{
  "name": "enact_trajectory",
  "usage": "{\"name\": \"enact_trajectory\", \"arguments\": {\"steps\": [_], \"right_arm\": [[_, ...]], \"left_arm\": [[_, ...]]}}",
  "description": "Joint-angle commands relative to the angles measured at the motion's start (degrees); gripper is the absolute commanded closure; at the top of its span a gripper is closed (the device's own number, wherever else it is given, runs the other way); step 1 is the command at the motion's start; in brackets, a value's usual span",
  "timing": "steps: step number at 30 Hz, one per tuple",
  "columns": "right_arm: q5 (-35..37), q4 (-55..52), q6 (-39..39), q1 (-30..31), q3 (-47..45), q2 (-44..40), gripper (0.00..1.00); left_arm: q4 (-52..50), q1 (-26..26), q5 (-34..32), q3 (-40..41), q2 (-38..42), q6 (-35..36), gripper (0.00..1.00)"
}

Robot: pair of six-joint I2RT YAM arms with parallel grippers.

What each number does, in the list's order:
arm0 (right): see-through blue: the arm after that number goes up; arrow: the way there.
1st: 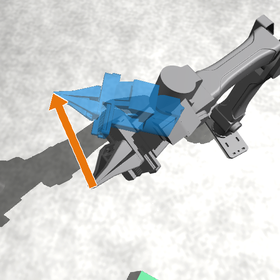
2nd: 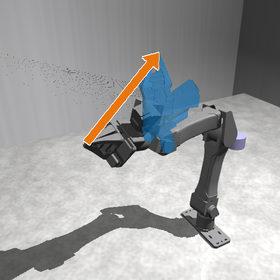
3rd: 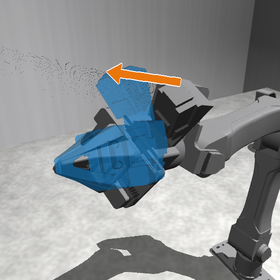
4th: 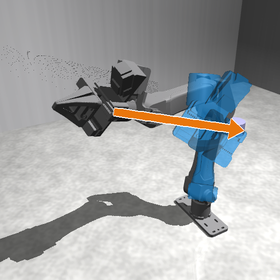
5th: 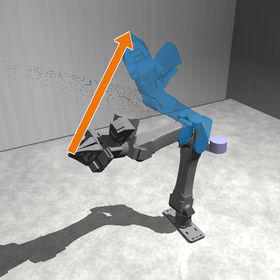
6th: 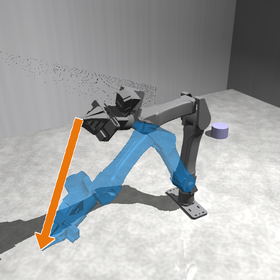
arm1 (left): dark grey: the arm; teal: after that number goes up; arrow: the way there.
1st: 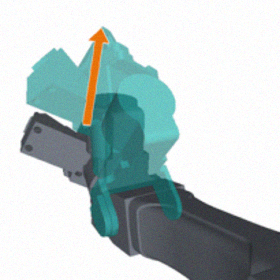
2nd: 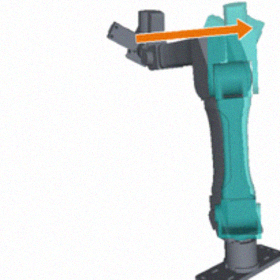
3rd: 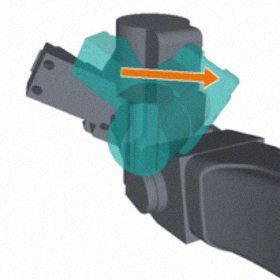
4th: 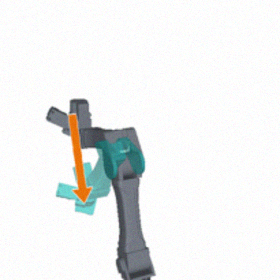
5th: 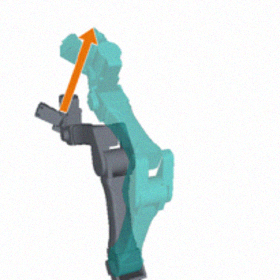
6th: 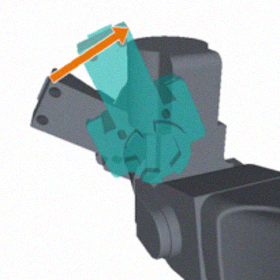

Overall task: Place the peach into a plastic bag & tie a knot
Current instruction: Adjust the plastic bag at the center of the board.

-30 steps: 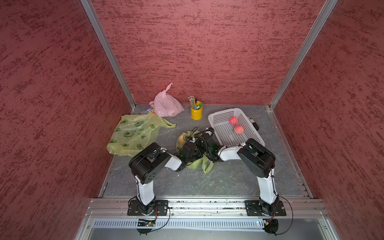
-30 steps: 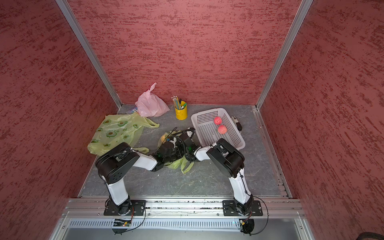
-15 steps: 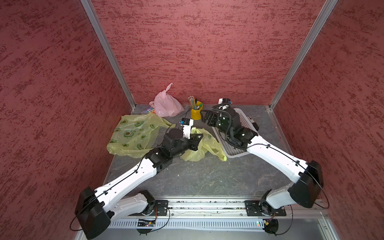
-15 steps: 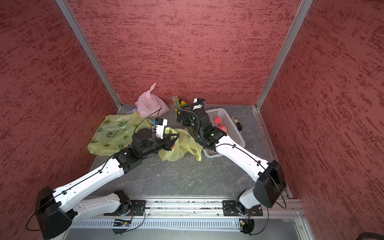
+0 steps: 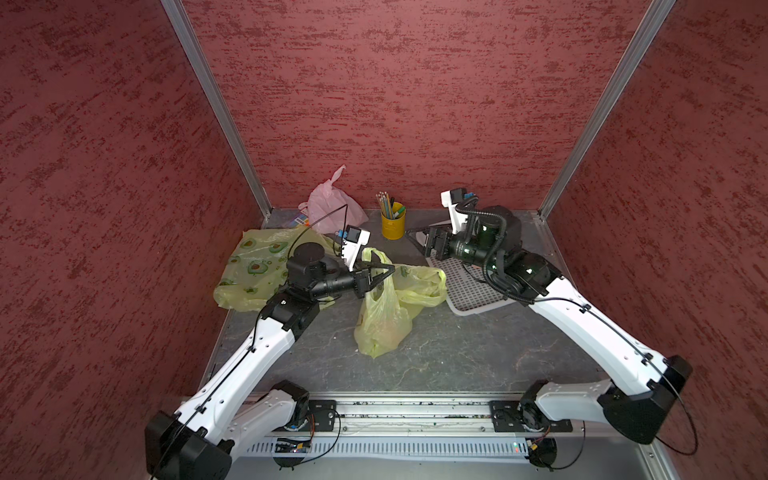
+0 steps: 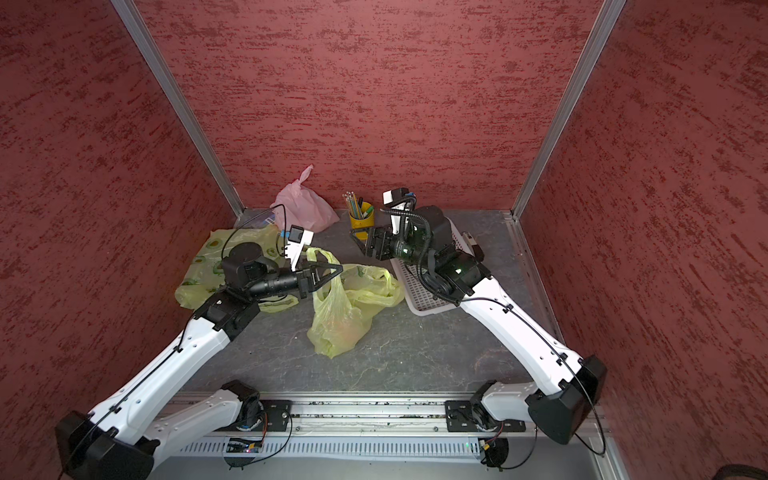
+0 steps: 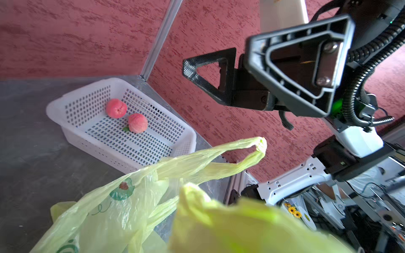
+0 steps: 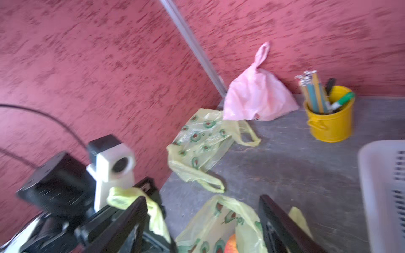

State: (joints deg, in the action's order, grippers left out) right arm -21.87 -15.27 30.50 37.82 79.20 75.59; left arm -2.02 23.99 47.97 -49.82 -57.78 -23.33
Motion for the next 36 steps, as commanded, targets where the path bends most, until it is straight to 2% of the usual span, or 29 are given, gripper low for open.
{"name": "enact_trajectory", "arguments": {"steps": [1,4,7,12,14,21,22,24,25,26,28,29,32,33,34,36], "right_arm": [[-14.3,6.7,2.1,0.1,-1.6,1.2,0.23],[-19.8,9.2,2.0,0.1,-1.7,2.7,0.22],[-18.9,5.1,-0.6,0.3,1.2,5.4,0.22],[-23.0,5.7,-1.5,1.0,2.4,7.2,0.26],[-23.3,4.9,-1.9,1.3,3.1,7.4,0.35],[-25.7,7.1,-1.0,2.2,3.8,9.0,0.52],[-25.8,6.9,-1.0,2.3,4.2,9.0,0.60],[-24.6,6.6,-0.9,2.3,4.9,8.9,0.82],[-23.7,6.1,-0.8,2.3,5.5,8.8,0.94],[-21.8,5.2,-0.6,2.3,6.3,8.6,1.00],[-18.1,3.5,-0.5,2.3,8.4,8.1,1.00],[-14.8,1.8,-0.3,2.4,9.8,8.0,1.00],[-4.9,-3.7,-0.3,2.8,15.2,8.0,1.00],[-2.4,-4.6,0.0,3.1,16.3,8.0,1.00],[-0.5,-5.3,0.3,3.6,17.4,7.9,1.00],[3.8,-7.2,1.2,5.0,19.7,8.0,1.00]], "left_arm": [[2.6,-0.5,7.8,-0.6,-0.8,-0.2,1.00],[0.0,-0.4,9.5,-2.1,-2.5,1.1,1.00],[-0.2,-0.5,9.9,-2.5,-3.1,1.4,1.00],[-0.2,-0.6,10.5,-3.4,-3.8,1.2,1.00],[-0.3,-0.6,10.9,-3.8,-4.3,1.2,1.00],[-0.9,-0.6,11.4,-4.3,-5.1,1.4,1.00],[-1.0,-0.6,11.5,-4.3,-5.2,1.4,1.00],[-1.1,-0.6,11.4,-4.4,-5.2,1.4,0.98],[-1.3,-0.6,11.2,-4.5,-5.2,1.4,0.88],[-2.6,-0.7,10.4,-4.8,-4.9,1.9,0.73],[-6.6,-0.7,6.6,-5.8,-3.6,3.9,0.47],[-9.8,-0.8,2.4,-6.5,-2.3,5.3,0.37],[-16.6,-0.5,-13.6,-7.6,3.7,8.6,0.24],[-17.3,-0.5,-17.1,-7.6,5.7,9.3,0.20],[-17.6,-0.4,-20.8,-7.6,7.8,10.2,0.11],[-17.1,-0.1,-26.2,-7.5,11.3,11.7,0.04]]}}
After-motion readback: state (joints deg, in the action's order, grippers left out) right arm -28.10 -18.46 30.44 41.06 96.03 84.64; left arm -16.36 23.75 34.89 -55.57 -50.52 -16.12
